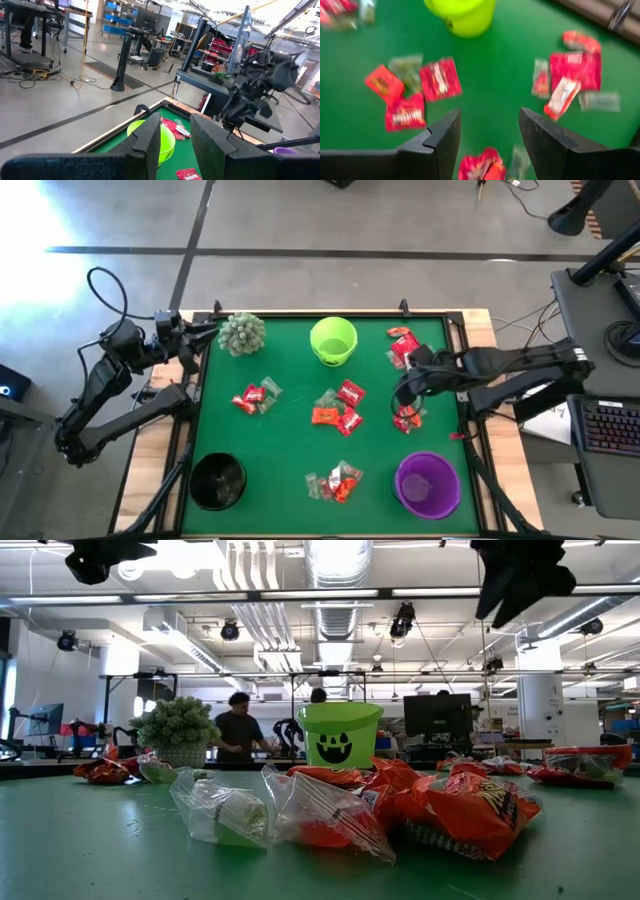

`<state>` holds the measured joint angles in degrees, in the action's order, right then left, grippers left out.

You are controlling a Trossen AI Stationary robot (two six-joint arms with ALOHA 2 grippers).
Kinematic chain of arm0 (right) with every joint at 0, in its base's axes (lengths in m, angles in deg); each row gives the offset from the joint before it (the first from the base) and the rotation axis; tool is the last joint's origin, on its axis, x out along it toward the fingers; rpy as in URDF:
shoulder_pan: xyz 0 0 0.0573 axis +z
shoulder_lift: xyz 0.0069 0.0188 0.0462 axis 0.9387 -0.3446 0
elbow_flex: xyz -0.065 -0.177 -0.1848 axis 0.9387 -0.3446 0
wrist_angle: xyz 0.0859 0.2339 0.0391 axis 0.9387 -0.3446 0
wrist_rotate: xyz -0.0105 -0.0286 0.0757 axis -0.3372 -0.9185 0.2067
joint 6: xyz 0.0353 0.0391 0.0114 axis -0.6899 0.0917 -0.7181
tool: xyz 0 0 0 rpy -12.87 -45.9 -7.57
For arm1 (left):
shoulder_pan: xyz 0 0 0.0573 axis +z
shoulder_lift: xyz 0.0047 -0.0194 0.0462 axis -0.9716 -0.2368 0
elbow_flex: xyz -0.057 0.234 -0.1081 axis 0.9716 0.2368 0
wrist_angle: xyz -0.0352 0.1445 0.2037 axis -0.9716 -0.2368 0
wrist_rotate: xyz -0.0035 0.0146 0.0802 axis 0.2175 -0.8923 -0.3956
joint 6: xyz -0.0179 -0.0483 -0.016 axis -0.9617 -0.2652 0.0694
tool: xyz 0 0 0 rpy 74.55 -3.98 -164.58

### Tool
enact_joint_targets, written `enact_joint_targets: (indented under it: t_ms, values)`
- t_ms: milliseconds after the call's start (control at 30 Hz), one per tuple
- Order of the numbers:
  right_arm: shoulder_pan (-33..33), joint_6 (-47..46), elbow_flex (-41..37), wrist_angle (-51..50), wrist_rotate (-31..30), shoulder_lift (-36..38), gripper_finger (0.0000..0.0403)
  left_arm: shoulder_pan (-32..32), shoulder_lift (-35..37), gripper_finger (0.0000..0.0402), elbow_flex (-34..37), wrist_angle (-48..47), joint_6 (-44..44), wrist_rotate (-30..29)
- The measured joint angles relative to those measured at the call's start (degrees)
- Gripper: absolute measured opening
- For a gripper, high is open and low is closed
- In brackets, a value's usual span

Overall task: Organize candy in baskets
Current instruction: Put the orange chocolate bar into the green bucket

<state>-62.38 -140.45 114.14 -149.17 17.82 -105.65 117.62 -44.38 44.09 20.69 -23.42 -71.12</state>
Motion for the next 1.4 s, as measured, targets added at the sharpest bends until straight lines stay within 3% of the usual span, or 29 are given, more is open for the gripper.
enact_joint_targets:
  t_ms: [867,1400]
  values:
    - [0.0,-5.2,-4.5,-3.4,19.7,-24.3,0.0192,0.0,0.0,0.0089,0.0,-0.2,0.0,0.0]
    - [0.0,-7.5,-10.4,-1.2,24.2,-26.4,0.0192,0.0,0.0,0.0089,0.0,-2.2,0.0,0.0]
